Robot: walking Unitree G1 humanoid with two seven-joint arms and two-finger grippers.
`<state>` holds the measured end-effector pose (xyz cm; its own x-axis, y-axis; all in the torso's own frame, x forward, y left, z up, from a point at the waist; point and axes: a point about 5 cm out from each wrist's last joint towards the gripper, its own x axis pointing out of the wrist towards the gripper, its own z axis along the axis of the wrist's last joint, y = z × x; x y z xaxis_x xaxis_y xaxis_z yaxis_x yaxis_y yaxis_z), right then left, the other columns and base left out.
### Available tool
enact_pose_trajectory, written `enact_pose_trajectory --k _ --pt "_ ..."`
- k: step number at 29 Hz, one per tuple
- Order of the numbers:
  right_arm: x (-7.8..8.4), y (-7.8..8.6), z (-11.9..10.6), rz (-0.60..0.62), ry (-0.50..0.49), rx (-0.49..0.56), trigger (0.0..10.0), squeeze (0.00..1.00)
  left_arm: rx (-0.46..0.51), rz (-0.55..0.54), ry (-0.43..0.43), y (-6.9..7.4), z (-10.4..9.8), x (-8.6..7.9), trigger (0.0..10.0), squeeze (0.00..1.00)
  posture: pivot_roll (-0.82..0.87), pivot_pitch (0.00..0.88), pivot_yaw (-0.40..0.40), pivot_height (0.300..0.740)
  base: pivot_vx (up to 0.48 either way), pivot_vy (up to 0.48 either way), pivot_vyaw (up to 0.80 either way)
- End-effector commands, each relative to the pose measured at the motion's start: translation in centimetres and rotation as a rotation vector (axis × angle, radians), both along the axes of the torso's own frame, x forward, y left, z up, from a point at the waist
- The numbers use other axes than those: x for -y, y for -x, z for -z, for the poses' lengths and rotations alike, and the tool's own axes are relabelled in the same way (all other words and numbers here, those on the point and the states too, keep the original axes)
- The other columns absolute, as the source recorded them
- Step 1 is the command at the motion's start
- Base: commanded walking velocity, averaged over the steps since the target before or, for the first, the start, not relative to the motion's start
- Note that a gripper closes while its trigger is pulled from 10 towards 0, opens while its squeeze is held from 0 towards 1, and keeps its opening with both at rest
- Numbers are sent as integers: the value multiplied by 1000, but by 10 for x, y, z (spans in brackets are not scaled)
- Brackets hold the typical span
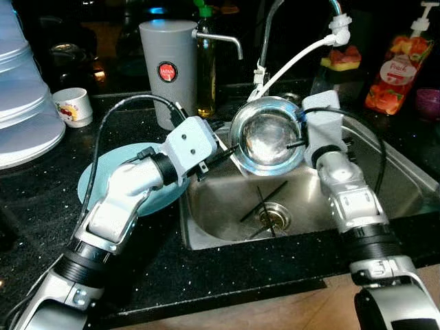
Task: Kitchen organization
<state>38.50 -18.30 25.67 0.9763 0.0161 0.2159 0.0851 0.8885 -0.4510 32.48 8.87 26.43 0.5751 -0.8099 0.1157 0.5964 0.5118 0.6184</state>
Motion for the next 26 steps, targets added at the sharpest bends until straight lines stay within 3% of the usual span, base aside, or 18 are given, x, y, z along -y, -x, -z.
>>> enact_pose_trajectory --k 1,3,5,7,12,17,24,25,26 --pt "-7 -1 17 -44 97 -76 10000 0 -159 -25 -58 -3 18 -2 10000 0 -12 12 33 740 0 0 0" --pt "-7 -1 17 -44 97 -76 10000 0 -159 -25 -58 -3 18 -2 10000 0 -12 12 33 740 0 0 0" --pt "-13 -1 27 -84 128 -121 10000 0 -257 -59 -93 -3 28 -6 10000 0 -13 11 33 740 0 0 0" --pt "-15 0 30 -98 146 -140 10000 0 -288 -64 -93 -3 30 -7 10000 0 -13 11 33 740 0 0 0" --pt "-23 1 47 -169 174 -244 10000 0 -427 -51 -32 0 36 -5 10000 0 -12 17 28 740 0 0 0" --pt "-32 6 67 -257 182 -373 10000 0 -489 2 -43 8 38 -1 10000 0 -12 20 26 740 0 0 0" --pt "-38 12 80 -330 173 -470 10000 0 -526 9 -53 12 37 1 10000 0 -13 22 25 740 0 0 0" --pt "-39 13 82 -341 169 -484 10000 47 -533 7 -56 13 37 1 10000 0 -12 23 24 740 0 0 0" --pt "-40 13 83 -351 165 -499 10000 439 -539 5 -58 13 37 1 10000 0 -12 24 24 740 0 0 0"
